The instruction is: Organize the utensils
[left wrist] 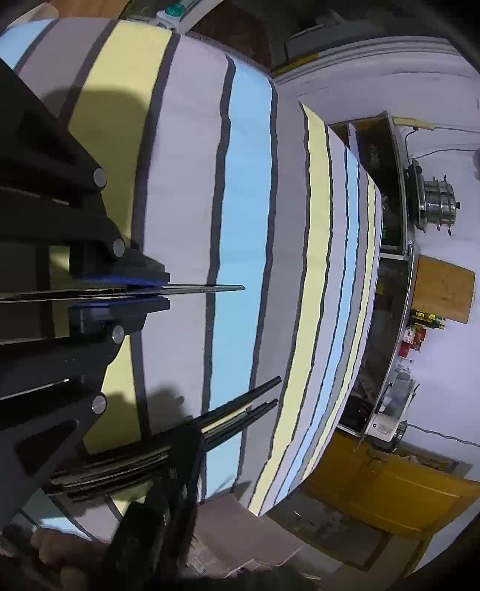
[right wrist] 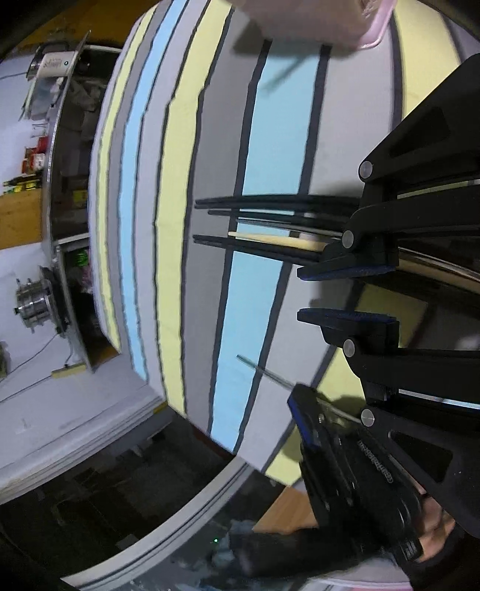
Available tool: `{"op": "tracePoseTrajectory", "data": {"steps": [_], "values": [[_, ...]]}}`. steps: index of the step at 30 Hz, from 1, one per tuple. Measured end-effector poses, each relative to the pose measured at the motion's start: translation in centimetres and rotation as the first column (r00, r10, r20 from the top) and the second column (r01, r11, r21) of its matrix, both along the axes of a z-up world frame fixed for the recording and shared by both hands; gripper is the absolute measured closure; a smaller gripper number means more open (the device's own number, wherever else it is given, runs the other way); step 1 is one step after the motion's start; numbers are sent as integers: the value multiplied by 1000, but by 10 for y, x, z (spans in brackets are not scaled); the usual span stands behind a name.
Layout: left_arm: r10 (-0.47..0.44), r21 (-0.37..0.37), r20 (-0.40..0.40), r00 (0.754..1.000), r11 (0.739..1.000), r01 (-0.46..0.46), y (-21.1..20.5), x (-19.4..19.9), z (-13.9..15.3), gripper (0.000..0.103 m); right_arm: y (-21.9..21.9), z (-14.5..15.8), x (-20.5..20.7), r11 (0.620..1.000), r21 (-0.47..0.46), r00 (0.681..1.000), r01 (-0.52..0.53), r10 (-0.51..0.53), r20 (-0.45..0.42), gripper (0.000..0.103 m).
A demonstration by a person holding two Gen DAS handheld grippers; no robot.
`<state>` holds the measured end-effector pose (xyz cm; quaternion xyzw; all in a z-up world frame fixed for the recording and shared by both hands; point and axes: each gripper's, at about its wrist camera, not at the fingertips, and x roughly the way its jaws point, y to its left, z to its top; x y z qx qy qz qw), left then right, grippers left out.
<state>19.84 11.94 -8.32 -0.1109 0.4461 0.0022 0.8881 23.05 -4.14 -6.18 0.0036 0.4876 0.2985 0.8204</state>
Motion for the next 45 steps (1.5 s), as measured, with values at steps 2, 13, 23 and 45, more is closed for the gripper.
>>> {"op": "tracePoseTrajectory", "data": {"steps": [2,13,23,45], "values": [[-2,-9,0,1000,1000,2,1,3,0,97,2,-10,8,1000,-21,1000,13,-14,-9,87],[-8,-25,7,1000,1000,9,0,9,-1,93,1,-7,19,999,-27,999,37,-37,13,88],[-25,14,0,1000,1000,24,-5,22,-1,92,8,-13,35,998,-60,999,34,-34,-6,88],[-66,-34,30,997,997,67,1,29,34,99,4,26,29,999,-41,998,31,-29,53,97]]}}
